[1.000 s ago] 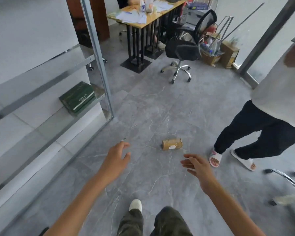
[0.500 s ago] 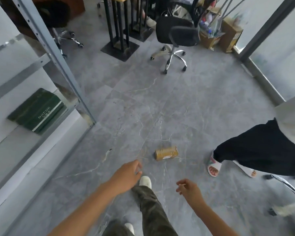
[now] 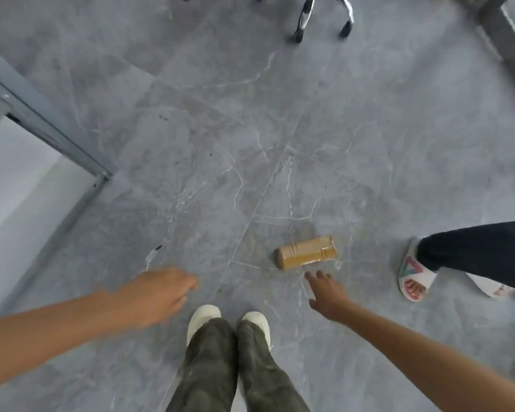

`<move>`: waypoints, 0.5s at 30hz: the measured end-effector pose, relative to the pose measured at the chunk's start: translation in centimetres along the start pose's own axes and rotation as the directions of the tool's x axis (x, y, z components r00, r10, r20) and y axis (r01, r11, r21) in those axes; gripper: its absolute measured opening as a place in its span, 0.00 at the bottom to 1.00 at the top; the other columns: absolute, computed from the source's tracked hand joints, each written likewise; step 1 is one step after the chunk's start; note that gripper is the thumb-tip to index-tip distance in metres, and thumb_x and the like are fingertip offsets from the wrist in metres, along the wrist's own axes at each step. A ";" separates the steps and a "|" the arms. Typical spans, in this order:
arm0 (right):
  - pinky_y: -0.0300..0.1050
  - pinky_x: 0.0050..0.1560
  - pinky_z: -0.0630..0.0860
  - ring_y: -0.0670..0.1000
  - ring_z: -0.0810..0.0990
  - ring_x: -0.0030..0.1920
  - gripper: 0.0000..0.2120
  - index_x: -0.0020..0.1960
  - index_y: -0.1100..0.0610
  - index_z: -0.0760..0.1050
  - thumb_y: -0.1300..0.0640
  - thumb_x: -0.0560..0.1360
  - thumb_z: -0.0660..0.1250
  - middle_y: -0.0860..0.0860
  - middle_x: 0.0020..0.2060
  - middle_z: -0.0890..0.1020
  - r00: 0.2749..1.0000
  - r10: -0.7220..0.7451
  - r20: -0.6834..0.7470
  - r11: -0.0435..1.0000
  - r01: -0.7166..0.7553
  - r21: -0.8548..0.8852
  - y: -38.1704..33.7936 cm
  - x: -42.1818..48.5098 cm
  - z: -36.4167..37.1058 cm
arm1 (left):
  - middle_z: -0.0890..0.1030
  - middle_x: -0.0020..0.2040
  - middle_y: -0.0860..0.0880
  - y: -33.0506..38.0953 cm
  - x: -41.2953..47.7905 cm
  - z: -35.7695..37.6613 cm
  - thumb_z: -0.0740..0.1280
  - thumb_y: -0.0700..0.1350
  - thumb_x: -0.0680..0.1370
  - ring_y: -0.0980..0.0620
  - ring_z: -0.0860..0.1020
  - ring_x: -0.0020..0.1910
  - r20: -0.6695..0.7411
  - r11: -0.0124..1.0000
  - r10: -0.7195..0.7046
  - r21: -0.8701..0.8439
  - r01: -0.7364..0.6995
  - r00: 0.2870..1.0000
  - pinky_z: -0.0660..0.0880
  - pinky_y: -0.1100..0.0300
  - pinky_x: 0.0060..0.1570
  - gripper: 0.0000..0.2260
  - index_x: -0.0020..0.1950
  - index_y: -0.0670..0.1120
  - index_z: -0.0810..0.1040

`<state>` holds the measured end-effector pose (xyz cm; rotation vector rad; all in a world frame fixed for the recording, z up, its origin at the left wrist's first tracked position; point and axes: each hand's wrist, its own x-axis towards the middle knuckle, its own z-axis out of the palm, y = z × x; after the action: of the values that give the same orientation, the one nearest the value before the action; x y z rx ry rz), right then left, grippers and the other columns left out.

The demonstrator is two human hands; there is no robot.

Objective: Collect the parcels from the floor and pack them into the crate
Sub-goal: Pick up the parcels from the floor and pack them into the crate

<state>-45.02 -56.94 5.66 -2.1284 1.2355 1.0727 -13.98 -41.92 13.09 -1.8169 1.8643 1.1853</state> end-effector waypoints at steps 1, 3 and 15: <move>0.54 0.63 0.69 0.59 0.64 0.70 0.32 0.74 0.54 0.55 0.55 0.75 0.66 0.58 0.71 0.62 1.000 0.013 -0.022 0.996 -0.014 -0.088 0.1 3.8 1.3 | 0.72 0.62 0.53 -1.8 3.1 1.5 0.54 0.47 0.80 0.53 0.70 0.62 -0.009 1.000 -0.003 0.012 0.003 1.000 0.67 0.60 0.59 0.13 0.64 0.52 0.67; 0.57 0.65 0.66 0.60 0.58 0.73 0.39 0.76 0.52 0.49 0.54 0.74 0.69 0.59 0.74 0.56 0.997 0.040 -0.063 0.969 -0.054 -0.242 0.4 11.0 4.0 | 0.73 0.62 0.51 -4.3 9.3 4.5 0.55 0.46 0.80 0.52 0.71 0.61 -0.043 0.999 -0.003 -0.032 0.002 0.999 0.68 0.59 0.58 0.13 0.65 0.52 0.67; 0.60 0.67 0.62 0.60 0.65 0.66 0.41 0.73 0.50 0.56 0.53 0.66 0.73 0.56 0.67 0.64 0.975 -0.155 -0.160 0.936 0.093 -0.340 -2.0 24.4 13.5 | 0.78 0.53 0.45 -3.3 24.2 9.5 0.57 0.43 0.78 0.45 0.75 0.52 -0.124 0.976 0.094 -0.183 -0.116 0.988 0.73 0.48 0.53 0.10 0.57 0.44 0.72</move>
<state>-41.45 -59.05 -21.97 -2.5751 1.0374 1.1105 -18.24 -51.66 -10.85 -1.9441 1.9928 1.3649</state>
